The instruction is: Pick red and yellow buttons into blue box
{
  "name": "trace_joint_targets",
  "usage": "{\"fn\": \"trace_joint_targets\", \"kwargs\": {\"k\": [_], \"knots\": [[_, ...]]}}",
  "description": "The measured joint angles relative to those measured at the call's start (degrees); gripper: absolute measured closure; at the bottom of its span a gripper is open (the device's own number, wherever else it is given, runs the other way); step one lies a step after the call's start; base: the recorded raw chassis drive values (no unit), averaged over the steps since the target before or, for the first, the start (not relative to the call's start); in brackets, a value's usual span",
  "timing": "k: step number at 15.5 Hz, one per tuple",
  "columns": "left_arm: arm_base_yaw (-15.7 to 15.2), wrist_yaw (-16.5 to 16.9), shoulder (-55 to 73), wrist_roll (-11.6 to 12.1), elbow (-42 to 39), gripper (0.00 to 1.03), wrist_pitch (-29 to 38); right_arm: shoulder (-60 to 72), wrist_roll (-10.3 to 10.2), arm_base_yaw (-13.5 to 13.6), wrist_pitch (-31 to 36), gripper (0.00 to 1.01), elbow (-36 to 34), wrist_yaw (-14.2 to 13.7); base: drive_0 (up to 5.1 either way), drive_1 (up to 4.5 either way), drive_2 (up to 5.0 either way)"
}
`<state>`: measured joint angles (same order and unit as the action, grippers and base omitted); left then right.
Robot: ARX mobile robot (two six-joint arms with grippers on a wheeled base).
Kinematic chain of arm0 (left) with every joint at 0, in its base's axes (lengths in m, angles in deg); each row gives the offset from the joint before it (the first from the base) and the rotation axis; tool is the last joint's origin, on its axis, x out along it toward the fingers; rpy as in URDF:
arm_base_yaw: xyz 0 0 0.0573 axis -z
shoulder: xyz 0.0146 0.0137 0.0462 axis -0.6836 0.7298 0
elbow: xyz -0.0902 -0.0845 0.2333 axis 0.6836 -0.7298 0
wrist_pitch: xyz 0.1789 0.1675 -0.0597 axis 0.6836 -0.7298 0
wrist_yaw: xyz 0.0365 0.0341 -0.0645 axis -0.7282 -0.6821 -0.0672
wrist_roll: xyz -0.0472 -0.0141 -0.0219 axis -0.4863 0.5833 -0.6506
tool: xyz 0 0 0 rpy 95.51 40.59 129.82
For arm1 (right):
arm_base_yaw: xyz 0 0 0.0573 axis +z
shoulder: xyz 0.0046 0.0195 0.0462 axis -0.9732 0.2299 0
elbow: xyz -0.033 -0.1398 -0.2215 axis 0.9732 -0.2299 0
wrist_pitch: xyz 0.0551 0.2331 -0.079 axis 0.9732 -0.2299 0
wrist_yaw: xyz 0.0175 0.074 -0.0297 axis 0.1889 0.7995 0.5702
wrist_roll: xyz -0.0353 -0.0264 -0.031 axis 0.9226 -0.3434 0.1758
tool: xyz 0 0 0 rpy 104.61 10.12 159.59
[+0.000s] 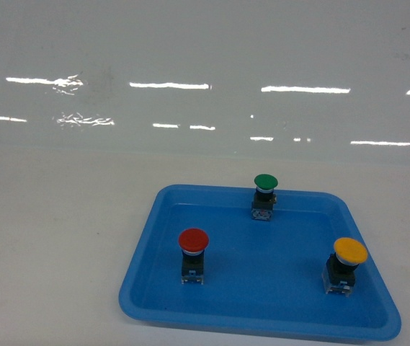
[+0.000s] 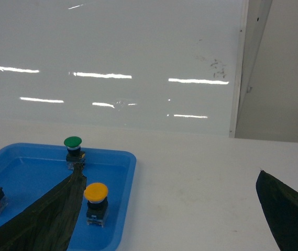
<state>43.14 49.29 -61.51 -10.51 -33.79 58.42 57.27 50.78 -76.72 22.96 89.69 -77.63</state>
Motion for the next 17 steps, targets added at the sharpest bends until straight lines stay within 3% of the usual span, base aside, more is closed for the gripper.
{"fn": "trace_joint_targets", "kwargs": {"k": [11, 13, 14, 15, 17], "knots": [[0.8, -0.3, 0.9, -0.1, 0.0, 0.05, 1.4, 1.3, -0.5, 0.0, 1.9, 0.03, 0.0, 0.7, 0.0, 0.00, 0.0], [3.7, 0.0, 10.0, 0.1, 0.9, 0.05, 8.4, 9.6, -0.8, 0.7, 7.1, 0.03, 1.1, 0.9, 0.0, 0.00, 0.0], [6.5, 0.4, 26.2, 1.3, 4.5, 0.05, 18.0, 22.1, -0.8, 0.2, 16.3, 0.03, 5.1, 1.8, 0.0, 0.00, 0.0], [9.2, 0.2, 34.5, 2.9, 7.1, 0.05, 22.5, 30.2, -0.6, 0.9, 20.8, 0.03, 7.0, 1.9, 0.0, 0.00, 0.0], [11.2, 1.2, 43.1, 4.4, 9.8, 0.05, 26.6, 37.7, 0.3, 2.7, 25.0, 0.03, 8.6, 1.2, 0.0, 0.00, 0.0]]}}
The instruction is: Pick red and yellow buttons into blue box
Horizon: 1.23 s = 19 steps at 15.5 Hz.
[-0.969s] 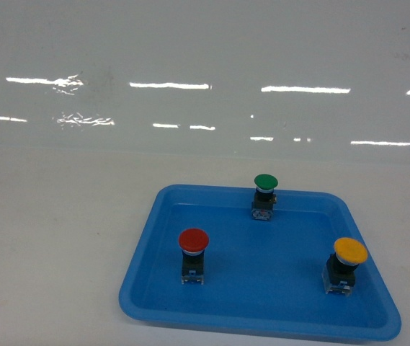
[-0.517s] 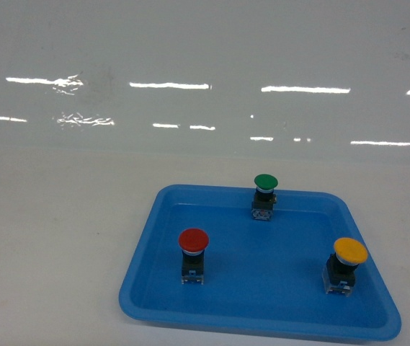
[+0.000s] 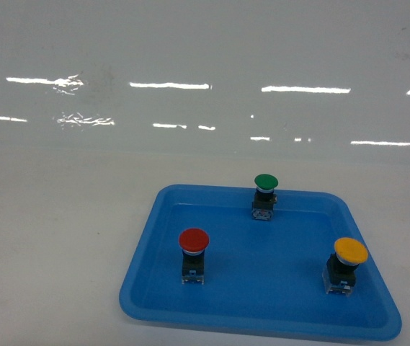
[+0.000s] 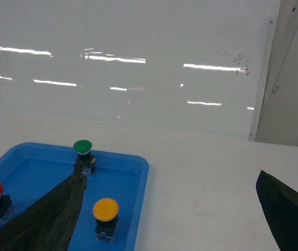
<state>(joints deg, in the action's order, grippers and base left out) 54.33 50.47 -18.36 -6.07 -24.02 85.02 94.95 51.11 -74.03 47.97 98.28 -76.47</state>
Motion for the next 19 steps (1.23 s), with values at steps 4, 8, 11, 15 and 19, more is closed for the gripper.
{"fn": "trace_joint_targets", "kwargs": {"k": [4, 8, 11, 15, 19], "knots": [[-0.4, 1.2, 19.1, 4.0, 6.6, 0.05, 8.9, 13.5, 1.8, 3.9, 8.0, 0.03, 4.6, -2.1, 0.0, 0.00, 0.0], [-1.8, 1.0, 31.4, 7.0, 12.3, 0.05, 13.2, 25.7, 4.8, 5.9, 15.0, 0.03, 9.5, -3.2, 0.0, 0.00, 0.0], [-2.2, -1.0, 37.7, 9.3, 15.8, 0.05, 14.8, 30.0, 6.5, 5.7, 13.8, 0.03, 10.5, -5.4, 0.0, 0.00, 0.0], [-2.3, -1.2, 37.7, 9.9, 15.7, 0.05, 14.7, 29.9, 6.9, 5.9, 14.2, 0.03, 10.6, -5.7, 0.0, 0.00, 0.0], [-2.3, -1.2, 37.7, 10.4, 15.7, 0.05, 14.7, 34.5, 7.6, 5.0, 10.4, 0.03, 14.0, -5.1, 0.0, 0.00, 0.0]]}}
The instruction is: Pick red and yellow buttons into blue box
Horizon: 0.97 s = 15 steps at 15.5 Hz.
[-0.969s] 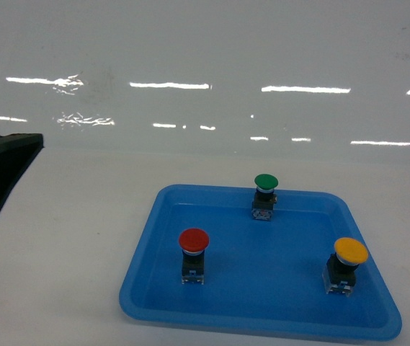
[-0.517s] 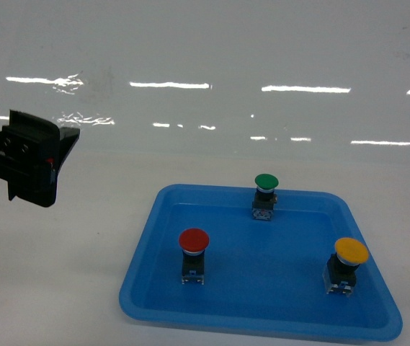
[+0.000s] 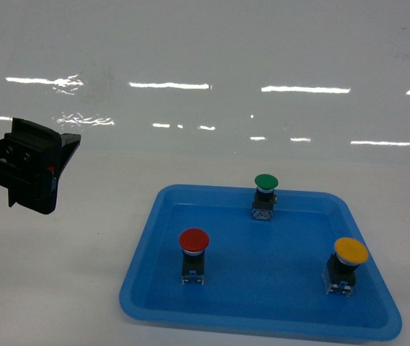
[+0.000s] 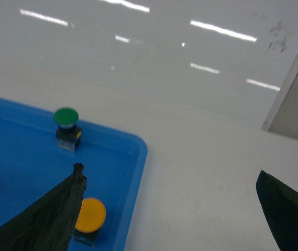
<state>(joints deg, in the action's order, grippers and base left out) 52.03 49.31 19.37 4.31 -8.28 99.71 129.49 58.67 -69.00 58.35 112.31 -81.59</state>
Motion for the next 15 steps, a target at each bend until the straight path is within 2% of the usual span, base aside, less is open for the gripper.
{"fn": "trace_joint_targets", "kwargs": {"k": [2, 6, 8, 11, 13, 15], "knots": [[0.0, 0.0, 0.0, 0.1, 0.0, 0.05, 0.0, 6.1, 0.4, -1.3, -3.5, 0.03, 3.1, 0.8, 0.0, 0.00, 0.0], [0.0, 0.0, 0.0, 0.2, 0.0, 0.05, 0.0, 14.0, 4.5, -2.1, -5.8, 0.03, 8.4, 0.5, 0.0, 0.00, 0.0], [0.0, 0.0, 0.0, 0.2, 0.0, 0.05, 0.0, 17.0, 5.2, -1.3, -8.5, 0.03, 11.0, 0.9, 0.0, 0.00, 0.0], [0.0, 0.0, 0.0, 0.2, 0.0, 0.05, 0.0, 22.5, 6.3, 1.7, -8.9, 0.03, 14.6, 0.9, 0.0, 0.00, 0.0], [0.0, 0.0, 0.0, 0.2, 0.0, 0.05, 0.0, 25.9, 6.1, 3.3, -9.6, 0.03, 17.2, 1.5, 0.0, 0.00, 0.0], [0.0, 0.0, 0.0, 0.2, 0.0, 0.05, 0.0, 28.8, 5.7, 3.6, -9.4, 0.03, 18.5, 2.3, 0.0, 0.00, 0.0]]}}
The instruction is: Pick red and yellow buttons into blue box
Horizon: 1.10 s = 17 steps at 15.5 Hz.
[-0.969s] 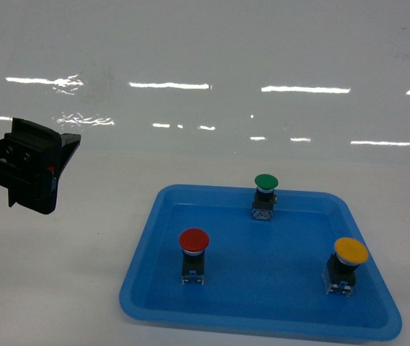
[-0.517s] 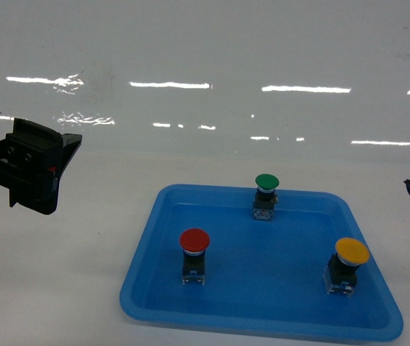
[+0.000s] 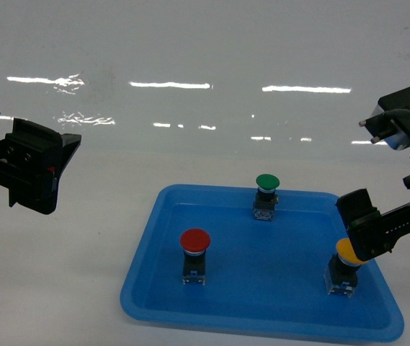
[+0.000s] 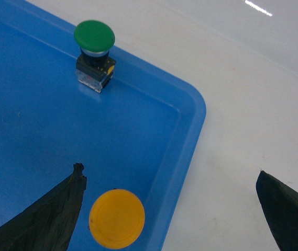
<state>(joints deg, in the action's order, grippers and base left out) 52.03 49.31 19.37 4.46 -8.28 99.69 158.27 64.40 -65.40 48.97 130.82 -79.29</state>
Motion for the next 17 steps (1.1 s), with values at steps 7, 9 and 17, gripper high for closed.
{"fn": "trace_joint_targets", "kwargs": {"k": [7, 9, 17], "knots": [[0.0, 0.0, 0.0, 0.0, 0.0, 0.05, 0.0, 6.3, -2.8, 0.4, 4.6, 0.03, -0.8, -0.9, 0.0, 0.00, 0.0], [0.0, 0.0, 0.0, 0.0, 0.0, 0.05, 0.0, 7.4, -3.7, 1.2, 5.5, 0.03, -1.0, 1.5, 0.0, 0.00, 0.0], [0.0, 0.0, 0.0, 0.0, 0.0, 0.05, 0.0, 7.0, -2.3, 3.6, 7.4, 0.03, -3.4, 1.9, 0.0, 0.00, 0.0]]}}
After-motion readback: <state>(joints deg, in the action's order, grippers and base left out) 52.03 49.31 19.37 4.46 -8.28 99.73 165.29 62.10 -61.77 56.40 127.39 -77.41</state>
